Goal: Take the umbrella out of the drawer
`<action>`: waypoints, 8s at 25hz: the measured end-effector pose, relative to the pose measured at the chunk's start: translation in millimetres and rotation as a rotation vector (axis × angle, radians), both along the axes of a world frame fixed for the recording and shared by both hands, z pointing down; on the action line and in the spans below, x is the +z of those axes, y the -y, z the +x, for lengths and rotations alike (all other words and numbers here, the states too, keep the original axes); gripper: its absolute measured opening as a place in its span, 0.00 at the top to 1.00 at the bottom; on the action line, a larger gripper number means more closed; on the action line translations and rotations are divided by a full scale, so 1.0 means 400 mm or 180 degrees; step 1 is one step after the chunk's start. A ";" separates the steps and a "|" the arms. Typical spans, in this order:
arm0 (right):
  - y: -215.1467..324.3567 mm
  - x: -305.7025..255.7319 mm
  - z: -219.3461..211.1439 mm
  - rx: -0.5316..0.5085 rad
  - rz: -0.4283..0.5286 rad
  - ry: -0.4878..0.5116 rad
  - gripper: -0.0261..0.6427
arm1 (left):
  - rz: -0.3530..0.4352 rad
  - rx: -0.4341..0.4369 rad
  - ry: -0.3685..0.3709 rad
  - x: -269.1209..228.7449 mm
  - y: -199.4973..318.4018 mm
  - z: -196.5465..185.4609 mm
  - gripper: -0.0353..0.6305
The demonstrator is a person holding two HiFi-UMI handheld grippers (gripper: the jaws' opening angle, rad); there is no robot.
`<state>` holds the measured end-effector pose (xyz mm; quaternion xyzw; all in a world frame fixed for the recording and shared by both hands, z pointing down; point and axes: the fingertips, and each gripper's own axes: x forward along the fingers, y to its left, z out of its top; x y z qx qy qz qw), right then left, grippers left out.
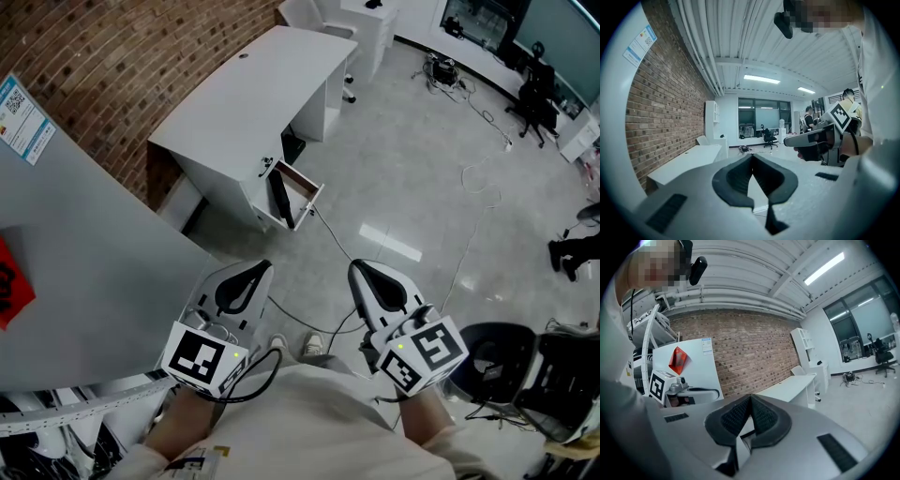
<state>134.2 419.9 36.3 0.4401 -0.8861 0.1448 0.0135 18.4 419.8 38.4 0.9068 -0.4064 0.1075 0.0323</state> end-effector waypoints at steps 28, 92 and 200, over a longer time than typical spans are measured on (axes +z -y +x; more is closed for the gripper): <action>0.230 0.065 0.022 -0.0028 -0.0150 -0.0060 0.95 | -0.0084 -0.0120 -0.0008 0.045 0.208 0.010 0.94; 1.075 0.164 -0.230 -0.0164 -0.0375 -0.0157 0.95 | -0.0426 -0.0364 0.0045 0.172 1.033 -0.223 0.94; 1.208 2.068 -0.361 0.0299 -0.2438 -0.0903 0.91 | -0.1965 -0.0693 0.0225 1.854 1.149 -0.264 0.94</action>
